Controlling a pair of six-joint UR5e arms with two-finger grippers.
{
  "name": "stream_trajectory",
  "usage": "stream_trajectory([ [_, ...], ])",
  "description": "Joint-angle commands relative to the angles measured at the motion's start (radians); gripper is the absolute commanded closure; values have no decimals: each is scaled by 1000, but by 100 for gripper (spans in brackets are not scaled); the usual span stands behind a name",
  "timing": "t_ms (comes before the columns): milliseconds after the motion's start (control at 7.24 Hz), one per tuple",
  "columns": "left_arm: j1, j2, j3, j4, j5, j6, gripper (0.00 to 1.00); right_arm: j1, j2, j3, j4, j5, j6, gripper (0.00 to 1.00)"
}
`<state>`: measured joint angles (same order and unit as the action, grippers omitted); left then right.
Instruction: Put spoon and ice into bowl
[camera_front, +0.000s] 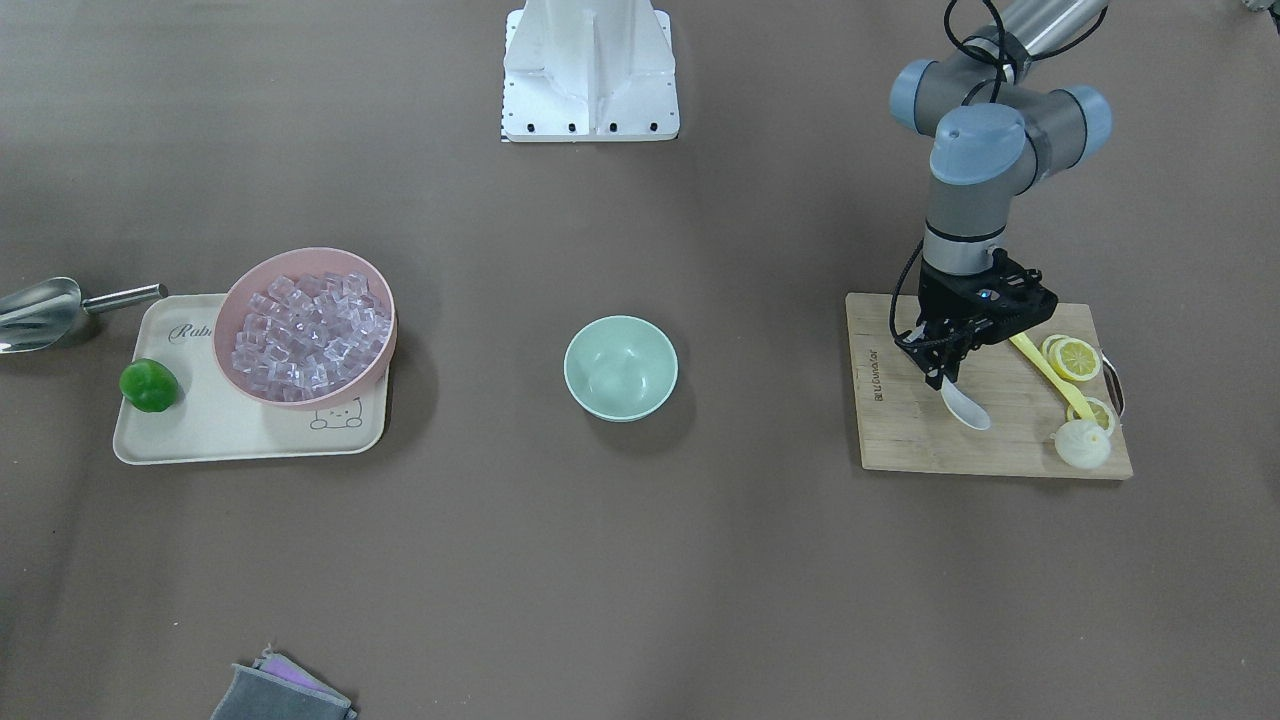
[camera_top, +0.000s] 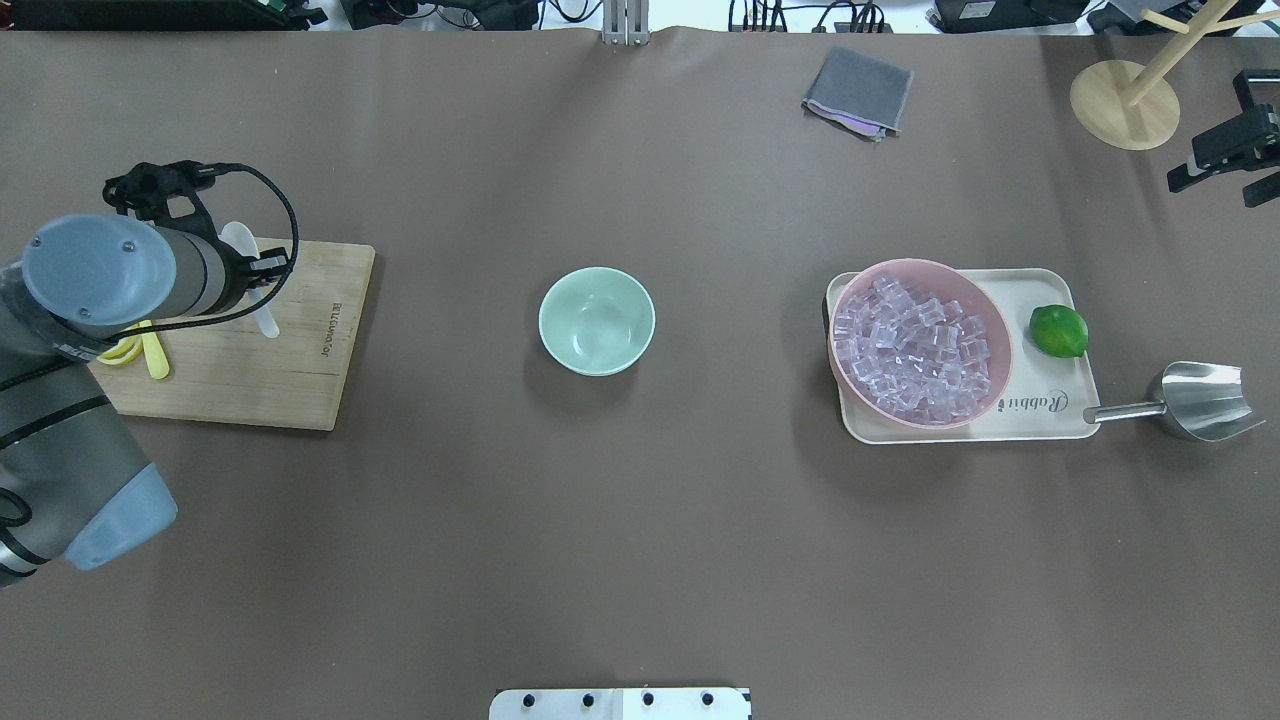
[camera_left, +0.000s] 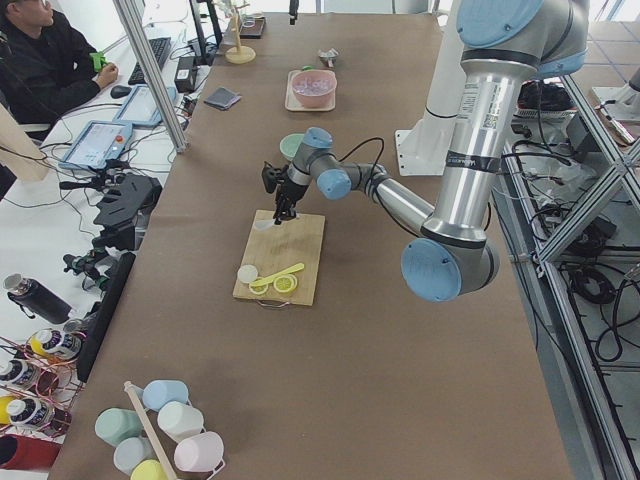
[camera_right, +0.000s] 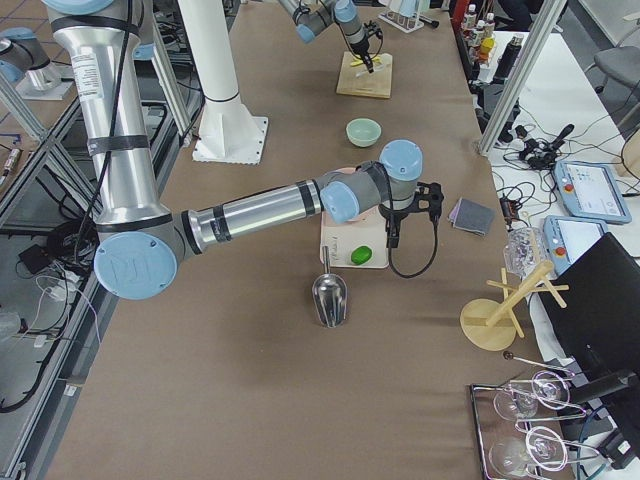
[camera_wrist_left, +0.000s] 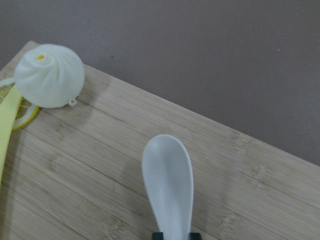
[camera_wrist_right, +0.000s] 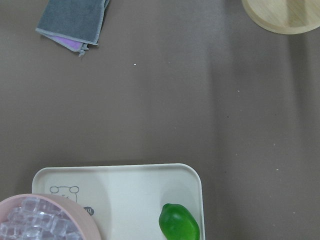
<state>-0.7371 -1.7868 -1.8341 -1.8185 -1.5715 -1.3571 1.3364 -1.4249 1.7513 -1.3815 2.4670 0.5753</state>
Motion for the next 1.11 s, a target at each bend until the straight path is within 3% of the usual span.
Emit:
stream_trajectory([
  [0,-34,-67,-17,51,-28,21,100,-104,65,66,-1,-89,112,0],
  [138,-34,-138,-16,117,-50,12,100,-244,113,123,-1,-215,296,0],
  [276,-33,-161,-14,140,-51,7,100,-311,154,143,-1,-250,413,0],
  [553,-33,-161,-13,140,-51,7,100,-408,143,186,-1,-304,449,0],
  [691,-33,-163,-13,140,-50,7,100,-484,139,185,-2,-385,459,0],
  [967,-33,-163,-13,140,-50,9,100,-549,109,195,-1,-407,480,0],
])
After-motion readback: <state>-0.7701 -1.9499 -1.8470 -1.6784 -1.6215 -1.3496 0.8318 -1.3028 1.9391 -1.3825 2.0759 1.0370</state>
